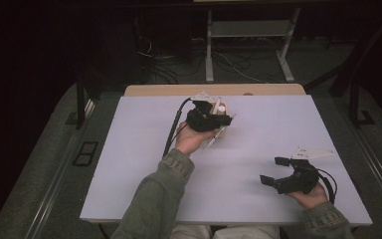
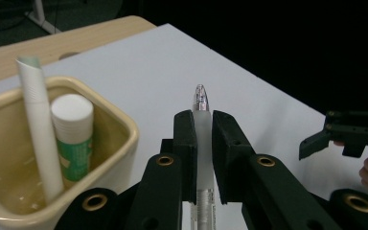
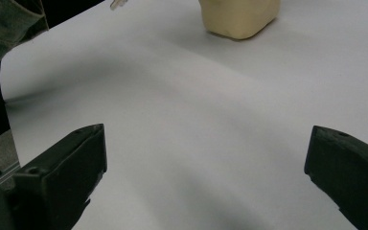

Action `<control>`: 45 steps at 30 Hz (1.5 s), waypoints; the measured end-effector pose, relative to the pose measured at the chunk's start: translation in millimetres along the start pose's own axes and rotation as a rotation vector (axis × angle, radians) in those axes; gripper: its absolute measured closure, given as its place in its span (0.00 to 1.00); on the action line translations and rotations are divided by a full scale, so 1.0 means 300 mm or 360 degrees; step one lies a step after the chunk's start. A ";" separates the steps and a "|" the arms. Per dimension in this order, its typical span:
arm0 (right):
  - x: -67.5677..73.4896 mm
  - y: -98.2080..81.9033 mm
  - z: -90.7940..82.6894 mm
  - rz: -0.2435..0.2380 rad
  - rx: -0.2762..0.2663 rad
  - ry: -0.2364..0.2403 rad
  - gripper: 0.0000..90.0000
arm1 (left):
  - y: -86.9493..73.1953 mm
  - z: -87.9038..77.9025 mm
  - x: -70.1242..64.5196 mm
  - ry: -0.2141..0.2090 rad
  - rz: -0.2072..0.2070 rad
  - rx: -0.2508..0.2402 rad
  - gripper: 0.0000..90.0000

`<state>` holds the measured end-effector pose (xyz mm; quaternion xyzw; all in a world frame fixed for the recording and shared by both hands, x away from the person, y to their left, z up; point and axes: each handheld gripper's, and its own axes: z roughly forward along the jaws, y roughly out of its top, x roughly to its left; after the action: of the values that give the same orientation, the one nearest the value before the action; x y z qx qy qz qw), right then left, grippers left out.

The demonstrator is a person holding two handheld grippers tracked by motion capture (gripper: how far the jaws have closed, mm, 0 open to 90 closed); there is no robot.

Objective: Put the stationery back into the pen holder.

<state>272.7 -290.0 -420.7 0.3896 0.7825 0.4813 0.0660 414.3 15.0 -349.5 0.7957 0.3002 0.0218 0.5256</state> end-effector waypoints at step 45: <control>0.000 -0.003 0.002 -0.0002 0.0010 0.0020 0.00 | 0.124 -0.018 0.161 0.0175 0.0003 -0.0540 0.88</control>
<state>272.5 -289.8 -421.6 0.3862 0.7847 0.4811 0.0602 469.0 33.7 -329.2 0.6936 0.3199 0.1161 0.6350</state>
